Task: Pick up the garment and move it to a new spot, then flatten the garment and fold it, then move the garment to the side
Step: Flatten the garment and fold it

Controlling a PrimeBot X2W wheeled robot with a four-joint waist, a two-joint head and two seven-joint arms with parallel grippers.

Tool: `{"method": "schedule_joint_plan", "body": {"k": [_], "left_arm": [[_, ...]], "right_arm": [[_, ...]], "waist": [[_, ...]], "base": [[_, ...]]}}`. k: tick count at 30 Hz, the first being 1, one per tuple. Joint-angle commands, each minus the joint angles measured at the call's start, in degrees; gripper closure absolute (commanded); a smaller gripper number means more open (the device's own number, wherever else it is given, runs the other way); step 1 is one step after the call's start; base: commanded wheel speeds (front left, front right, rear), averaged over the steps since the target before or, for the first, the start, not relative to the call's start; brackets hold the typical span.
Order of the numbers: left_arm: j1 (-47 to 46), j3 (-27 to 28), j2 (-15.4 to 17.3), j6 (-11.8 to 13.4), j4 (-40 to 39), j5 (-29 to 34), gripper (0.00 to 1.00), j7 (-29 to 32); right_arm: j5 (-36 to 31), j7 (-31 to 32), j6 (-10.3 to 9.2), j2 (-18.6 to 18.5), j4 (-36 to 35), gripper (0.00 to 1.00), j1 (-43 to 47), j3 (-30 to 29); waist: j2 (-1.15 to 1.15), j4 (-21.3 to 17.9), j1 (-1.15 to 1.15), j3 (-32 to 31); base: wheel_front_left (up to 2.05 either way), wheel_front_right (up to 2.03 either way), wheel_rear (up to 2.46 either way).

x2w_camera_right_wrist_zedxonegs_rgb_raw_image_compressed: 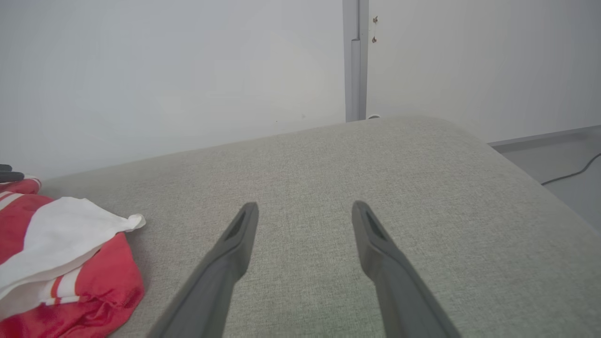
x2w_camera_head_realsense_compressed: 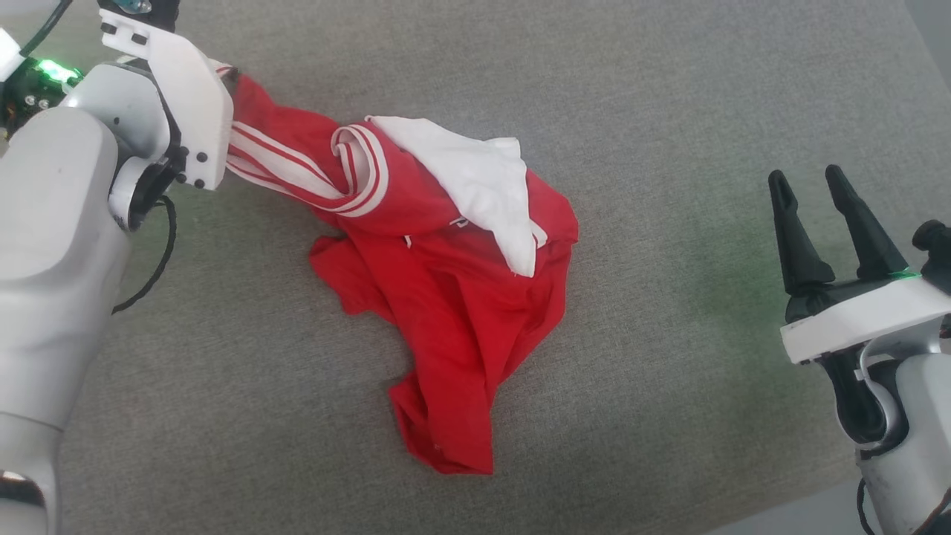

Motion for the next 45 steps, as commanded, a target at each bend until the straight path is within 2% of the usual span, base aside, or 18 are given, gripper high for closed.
{"method": "schedule_joint_plan", "body": {"k": [1, 10, 17, 25, 33, 45], "left_arm": [[-0.9, -0.1, -0.2, -0.8, 0.7, -0.7, 0.00, -0.8], [1.7, 0.9, -0.6, -2.9, 1.0, -3.6, 0.00, -5.3], [7.5, 2.0, 0.9, -2.4, -5.4, -5.1, 0.00, -9.8], [18.0, 3.9, 2.0, 0.9, -15.8, -6.0, 0.00, -17.9], [28.9, 6.8, 3.3, 5.3, -23.8, -6.9, 0.00, -25.9], [40.8, 10.2, 3.1, 10.8, -30.4, -8.0, 0.00, -34.3]], "right_arm": [[0.4, -0.5, -0.02, -0.2, 0.2, 0.00, 0.0, 0.2], [-0.2, 0.3, -0.02, -1.2, 0.3, 0.00, 1.7, 0.3], [-0.9, 2.0, -0.02, -1.8, -1.1, 0.00, 3.6, -0.2], [-1.8, 5.0, -0.02, -2.4, -3.4, 0.00, 5.1, -0.2], [-1.1, 10.0, -0.02, -3.7, -5.6, 0.00, 5.7, 2.7], [0.0, 20.5, -0.02, -6.8, -5.9, 0.00, 5.0, 6.8]], "waist": [[0.00, 0.4, 0.00, -0.5], [0.00, 4.1, 0.00, -4.6], [0.00, 8.5, 0.00, -7.5], [0.00, 14.0, 0.00, -10.1], [0.00, 18.8, 0.00, -11.6], [0.00, 24.1, 0.00, -13.0]], "base": [[0.00, 0.00, 0.00], [0.00, 0.00, 0.00], [0.00, 0.00, 0.00], [0.00, 0.00, 0.00], [0.00, 0.00, 0.00], [0.00, 0.00, 0.00]]}}
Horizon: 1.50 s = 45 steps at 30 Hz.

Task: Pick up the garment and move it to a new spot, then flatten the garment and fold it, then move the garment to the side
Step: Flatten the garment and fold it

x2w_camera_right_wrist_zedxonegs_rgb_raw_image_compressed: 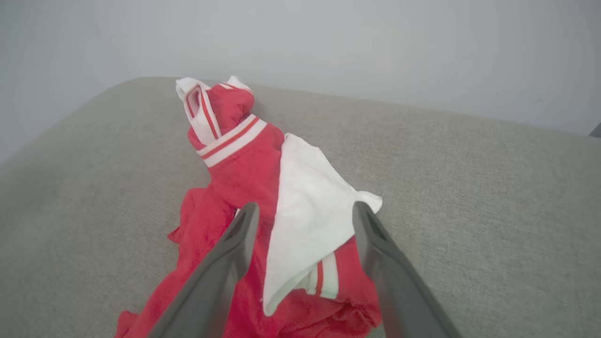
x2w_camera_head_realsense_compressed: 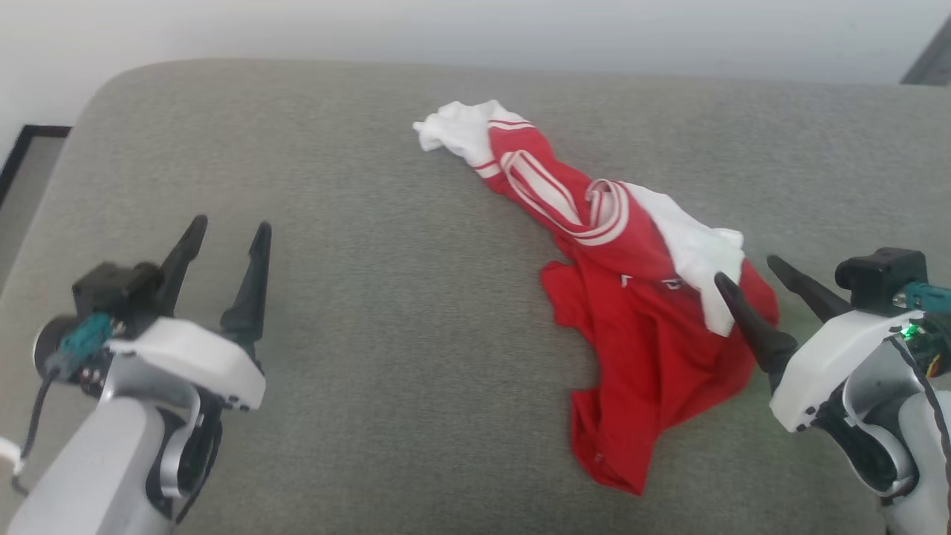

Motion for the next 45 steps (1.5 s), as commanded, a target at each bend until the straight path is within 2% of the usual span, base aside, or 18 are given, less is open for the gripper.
{"method": "schedule_joint_plan", "body": {"k": [1, 9, 16, 18, 19, 20, 22, 29, 38, 45], "left_arm": [[1.0, 0.4, 0.0, 0.4, -0.3, -0.6, 0.00, -0.6], [6.4, 1.5, -1.5, 1.9, -2.2, -1.5, 0.00, -4.1], [9.6, 2.7, -3.8, 2.7, -3.3, -1.3, 0.00, -6.2], [10.5, 3.6, -4.5, 2.8, -3.4, -1.0, 0.00, -6.5], [10.9, 4.0, -4.8, 2.8, -3.5, -0.8, 0.00, -6.7], [11.2, 4.3, -5.2, 2.9, -3.7, -0.7, 0.00, -6.7], [11.9, 5.3, -5.9, 2.8, -4.0, -0.3, 0.00, -6.9], [14.1, 9.2, -8.9, 1.4, -5.4, 1.8, 0.00, -6.9], [16.0, 13.0, -11.7, -1.1, -5.3, 4.6, 0.00, -7.0], [15.6, 13.7, -12.9, -2.5, -4.5, 6.3, 0.00, -7.0]], "right_arm": [[-0.1, 0.7, -0.02, -0.4, 0.2, 0.00, -0.3, 0.1], [-1.5, 8.9, -0.02, -1.8, 0.9, 0.00, -1.2, -0.4], [-3.3, 13.5, -0.02, -1.8, 2.4, 0.00, -1.1, -2.0], [-3.9, 14.5, -0.02, -1.6, 2.9, 0.15, -1.0, -2.4], [-4.1, 15.1, -0.02, -1.5, 3.1, 0.55, -0.9, -2.6], [-4.3, 15.3, -0.02, -1.4, 3.2, 0.63, -1.0, -2.7], [-4.5, 15.8, -0.02, -1.4, 3.5, 1.00, -1.0, -2.8], [-5.0, 16.5, -0.02, -1.3, 2.9, 1.00, -1.5, -4.5], [-3.9, 18.6, -0.03, -2.9, 0.1, 1.00, -2.2, -11.5], [-4.6, 18.2, -0.03, -5.4, 4.0, 1.00, -4.5, -15.9]], "waist": [[0.00, 0.8, 0.00, -0.2], [0.00, 4.1, 0.00, -0.1], [0.00, 6.8, 0.00, 0.1], [0.00, 7.3, 0.00, 0.2], [0.00, 7.5, 0.00, 0.2], [0.00, 7.6, 0.00, 0.3], [0.00, 7.9, 0.00, 0.4], [0.00, 8.3, 0.00, 0.5], [0.00, 7.5, 0.00, 0.1], [0.00, 7.6, 0.00, 0.4]], "base": [[0.00, 0.00, 0.00], [0.00, 0.00, 0.00], [0.00, 0.00, 0.00], [0.00, 0.00, 0.00], [0.00, 0.00, 0.00], [0.00, 0.00, 0.00], [0.00, 0.00, 0.00], [0.00, 0.00, 0.00], [0.00, 0.00, 0.00], [0.00, 0.00, 0.00]]}}
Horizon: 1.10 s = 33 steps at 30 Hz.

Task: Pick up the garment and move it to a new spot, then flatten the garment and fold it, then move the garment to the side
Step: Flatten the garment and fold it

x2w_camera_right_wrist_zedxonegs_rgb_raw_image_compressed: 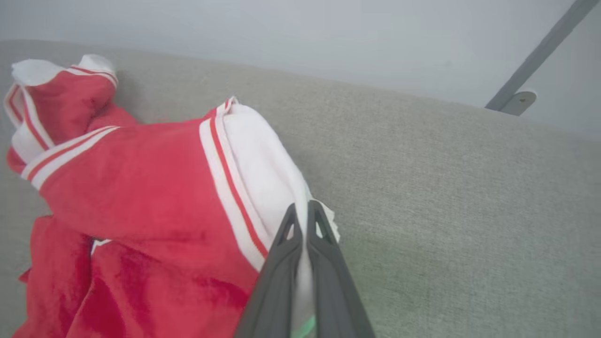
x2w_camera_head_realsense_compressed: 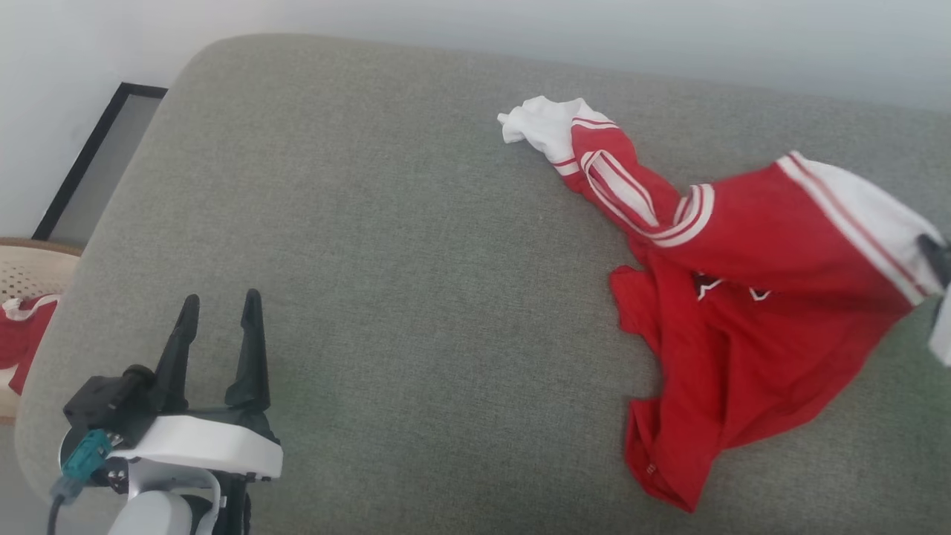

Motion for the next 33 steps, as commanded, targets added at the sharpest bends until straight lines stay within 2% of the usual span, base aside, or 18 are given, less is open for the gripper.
{"method": "schedule_joint_plan", "body": {"k": [1, 2, 6, 15, 17, 18, 24, 33], "left_arm": [[-0.1, 0.2, -0.1, -0.2, 0.1, 0.6, 0.00, -0.3], [-0.6, 0.0, -0.5, -0.6, 0.4, 1.2, 0.00, -0.3], [-1.5, -0.2, -1.1, -1.5, 1.2, 1.7, 0.00, -0.3], [-1.9, 0.2, -2.4, -2.3, 2.1, 3.1, 0.00, -0.3], [-2.2, 0.4, -2.5, -2.5, 2.3, 3.1, 0.00, -0.3], [-2.3, 0.5, -2.6, -2.6, 2.4, 3.1, 0.00, -0.3], [-2.6, 1.4, -2.5, -2.8, 2.8, 3.6, 0.00, -0.3], [-1.7, 3.0, -1.5, -2.7, 2.3, 3.6, 0.00, -0.3]], "right_arm": [[0.2, -0.3, -0.03, 0.1, 0.0, 1.00, -0.5, 0.0], [-0.5, -0.8, -0.04, -1.3, 2.9, 1.00, -1.5, -1.2], [-0.9, -2.3, -0.05, -2.8, 9.1, 1.00, -3.9, -3.1], [-1.3, -5.2, -0.06, -4.0, 23.0, 1.00, -8.4, -4.6], [-1.6, -5.7, -0.06, -4.3, 25.2, 0.53, -9.4, -3.9], [-1.3, -6.1, -0.06, -4.1, 25.8, 0.01, -10.1, -3.8], [-0.1, -8.1, -0.06, -4.0, 26.9, 0.00, -12.3, -0.9], [4.0, -10.2, -0.06, -2.5, 19.8, 0.00, -10.5, 2.7]], "waist": [[0.00, 0.1, 0.00, 0.1], [0.00, 0.5, 0.00, 0.5], [0.00, 1.3, 0.00, 1.2], [0.00, 2.2, 0.00, 2.3], [0.00, 2.2, 0.00, 2.5], [0.00, 2.1, 0.00, 2.5], [0.00, 0.6, 0.00, 2.5], [0.00, -2.8, 0.00, 1.2]], "base": [[0.00, 0.00, 0.00], [0.00, 0.00, 0.00], [0.00, 0.00, 0.00], [0.00, 0.00, 0.00], [0.00, 0.00, 0.00], [0.00, 0.00, 0.00], [0.00, 0.00, 0.00], [0.00, 0.00, 0.00]]}}
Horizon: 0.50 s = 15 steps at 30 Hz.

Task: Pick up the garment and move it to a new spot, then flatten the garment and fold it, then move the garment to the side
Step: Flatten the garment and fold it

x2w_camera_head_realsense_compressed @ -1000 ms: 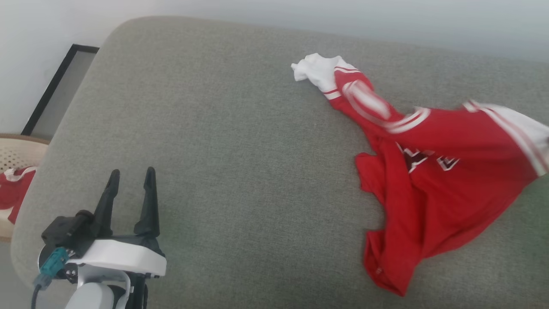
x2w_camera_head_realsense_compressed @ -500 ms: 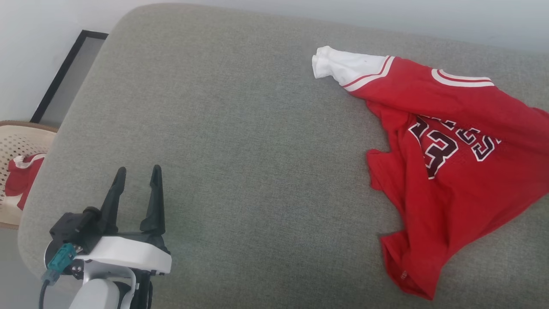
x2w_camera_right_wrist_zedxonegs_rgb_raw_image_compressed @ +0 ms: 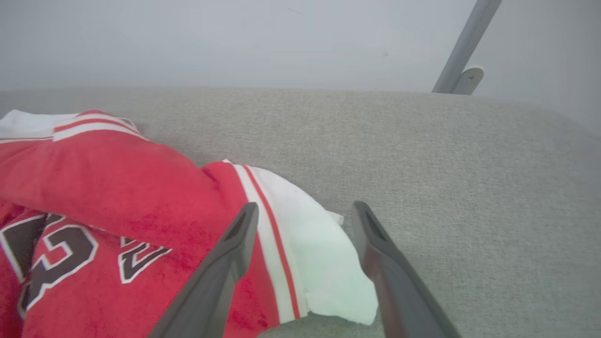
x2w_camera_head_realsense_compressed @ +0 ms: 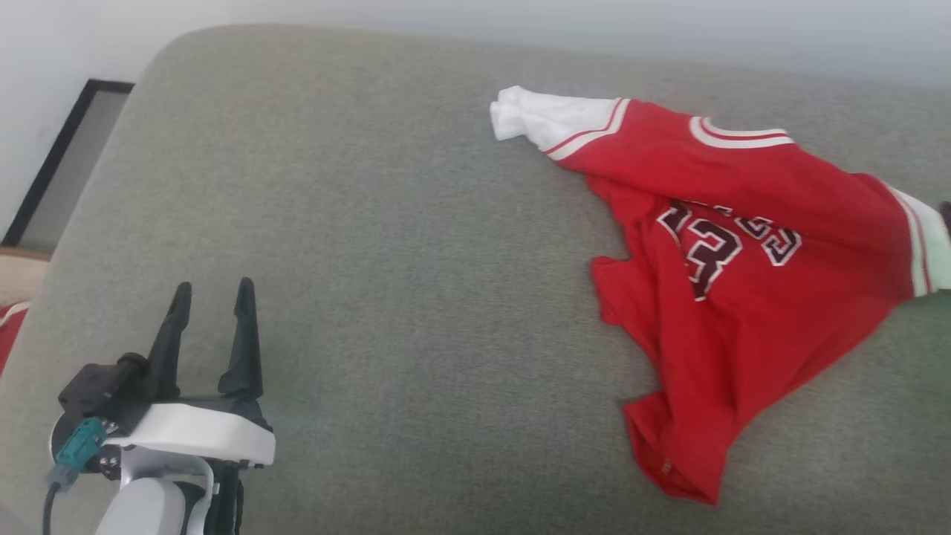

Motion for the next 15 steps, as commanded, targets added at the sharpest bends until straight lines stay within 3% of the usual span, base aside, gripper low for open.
{"method": "schedule_joint_plan", "body": {"k": [1, 15], "left_arm": [[0.3, 0.4, 0.3, 0.1, -0.3, 0.3, 0.00, -0.3], [0.6, 0.3, 1.2, 0.1, 0.2, -0.1, 0.00, 0.1]], "right_arm": [[1.0, 0.3, -0.07, 0.9, -1.7, 0.00, 1.0, 0.5], [2.8, 10.5, -0.06, 7.6, -18.0, 0.00, 8.8, 6.4]], "waist": [[0.00, -0.9, 0.00, -0.5], [0.00, -2.8, 0.00, -2.9]], "base": [[0.00, 0.00, 0.00], [0.00, 0.00, 0.00]]}}
